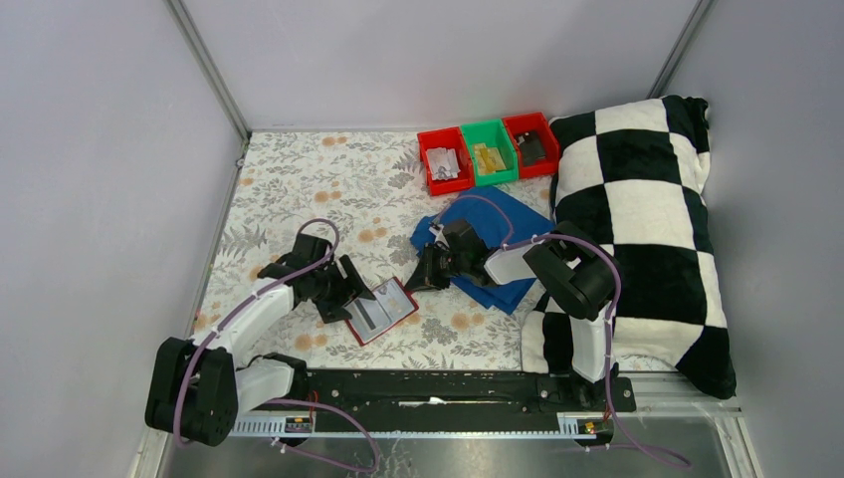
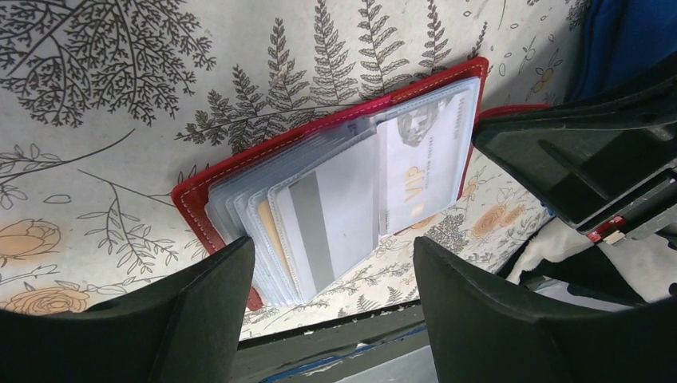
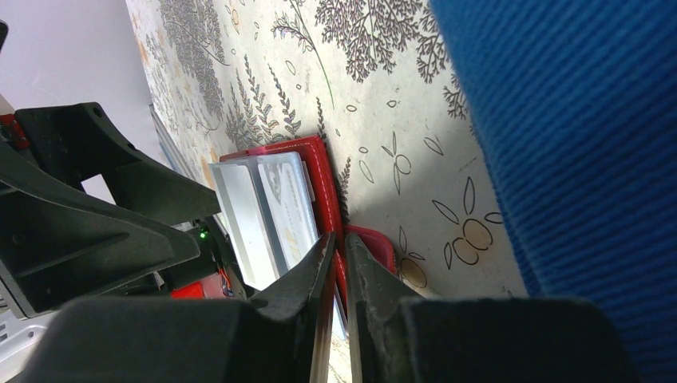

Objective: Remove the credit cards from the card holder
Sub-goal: Open the card holder at the center of the board.

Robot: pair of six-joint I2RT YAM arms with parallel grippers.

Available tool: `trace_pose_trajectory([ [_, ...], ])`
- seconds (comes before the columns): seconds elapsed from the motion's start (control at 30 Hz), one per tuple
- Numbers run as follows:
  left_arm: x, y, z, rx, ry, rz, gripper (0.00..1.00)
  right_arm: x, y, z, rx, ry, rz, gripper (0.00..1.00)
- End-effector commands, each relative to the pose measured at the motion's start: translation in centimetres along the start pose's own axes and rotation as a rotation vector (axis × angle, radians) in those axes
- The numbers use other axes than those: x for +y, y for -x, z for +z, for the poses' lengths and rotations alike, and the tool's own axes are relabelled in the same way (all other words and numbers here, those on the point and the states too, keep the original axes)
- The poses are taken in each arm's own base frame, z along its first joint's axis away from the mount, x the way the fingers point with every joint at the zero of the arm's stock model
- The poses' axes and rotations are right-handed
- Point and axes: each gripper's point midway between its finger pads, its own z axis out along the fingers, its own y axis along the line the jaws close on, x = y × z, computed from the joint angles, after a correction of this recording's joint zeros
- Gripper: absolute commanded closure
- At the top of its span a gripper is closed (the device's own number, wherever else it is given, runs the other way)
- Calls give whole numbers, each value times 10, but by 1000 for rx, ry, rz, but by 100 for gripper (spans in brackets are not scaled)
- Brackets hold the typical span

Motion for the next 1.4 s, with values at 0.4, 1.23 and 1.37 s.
trace_pose_trajectory([
  [0.4,-56,9,2,-22,-261,31,25,4,-2,-5,-9,-10,-10,83],
  [1.23,-140,-4,-5,20,-478,138,25,9,1,-20,-49,-15,-22,80],
  [1.37,-129,12,-16,-63,-362,178,25,7,6,-35,-88,-63,-53,71],
])
